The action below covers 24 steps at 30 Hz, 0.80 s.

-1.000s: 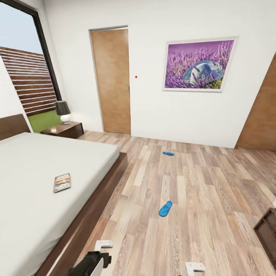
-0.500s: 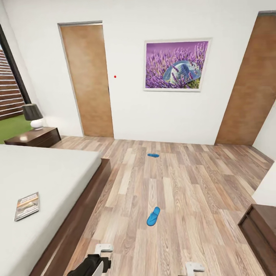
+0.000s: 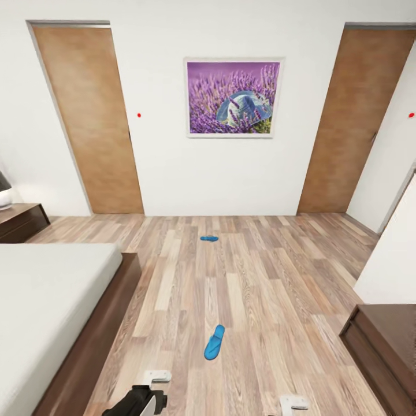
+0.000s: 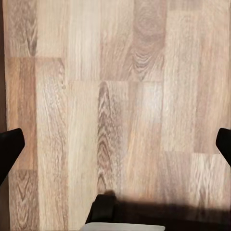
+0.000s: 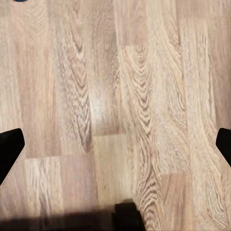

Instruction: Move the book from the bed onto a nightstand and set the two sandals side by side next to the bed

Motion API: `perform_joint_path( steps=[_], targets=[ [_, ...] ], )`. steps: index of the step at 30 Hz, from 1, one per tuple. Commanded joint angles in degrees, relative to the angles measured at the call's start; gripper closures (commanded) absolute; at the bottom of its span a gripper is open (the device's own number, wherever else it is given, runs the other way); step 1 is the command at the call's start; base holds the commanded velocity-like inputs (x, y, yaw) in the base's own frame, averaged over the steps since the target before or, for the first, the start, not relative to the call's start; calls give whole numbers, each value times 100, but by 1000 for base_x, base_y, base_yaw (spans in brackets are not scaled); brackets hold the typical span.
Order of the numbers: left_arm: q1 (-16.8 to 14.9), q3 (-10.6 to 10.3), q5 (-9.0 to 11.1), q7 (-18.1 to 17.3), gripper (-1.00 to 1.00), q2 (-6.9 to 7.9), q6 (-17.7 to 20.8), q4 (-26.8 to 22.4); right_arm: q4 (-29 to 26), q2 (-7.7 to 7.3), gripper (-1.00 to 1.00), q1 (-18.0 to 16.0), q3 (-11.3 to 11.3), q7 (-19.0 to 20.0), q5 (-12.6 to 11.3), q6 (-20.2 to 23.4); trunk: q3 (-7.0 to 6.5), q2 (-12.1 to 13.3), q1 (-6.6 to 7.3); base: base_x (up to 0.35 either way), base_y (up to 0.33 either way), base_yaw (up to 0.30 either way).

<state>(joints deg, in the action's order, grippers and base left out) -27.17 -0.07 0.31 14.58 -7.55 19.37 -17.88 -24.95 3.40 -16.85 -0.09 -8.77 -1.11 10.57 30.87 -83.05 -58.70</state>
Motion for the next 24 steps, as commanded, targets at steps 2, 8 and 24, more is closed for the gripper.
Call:
perform_joint_path(
  steps=[2,8,24],
  targets=[
    [1,-1,4,18,-100,0,33,-14,-10,3,-100,-2,0,-20,-12,32,6,-3,-3,286,110,-286],
    [1,-1,4,18,-100,0,30,-13,-10,3,-100,-2,0,-20,-12,32,6,-3,-3,100,40,-286],
    [1,-1,0,18,-100,1,24,-13,-10,3,-100,-2,1,-20,-12,32,6,-3,-3,92,12,-286]
  ],
)
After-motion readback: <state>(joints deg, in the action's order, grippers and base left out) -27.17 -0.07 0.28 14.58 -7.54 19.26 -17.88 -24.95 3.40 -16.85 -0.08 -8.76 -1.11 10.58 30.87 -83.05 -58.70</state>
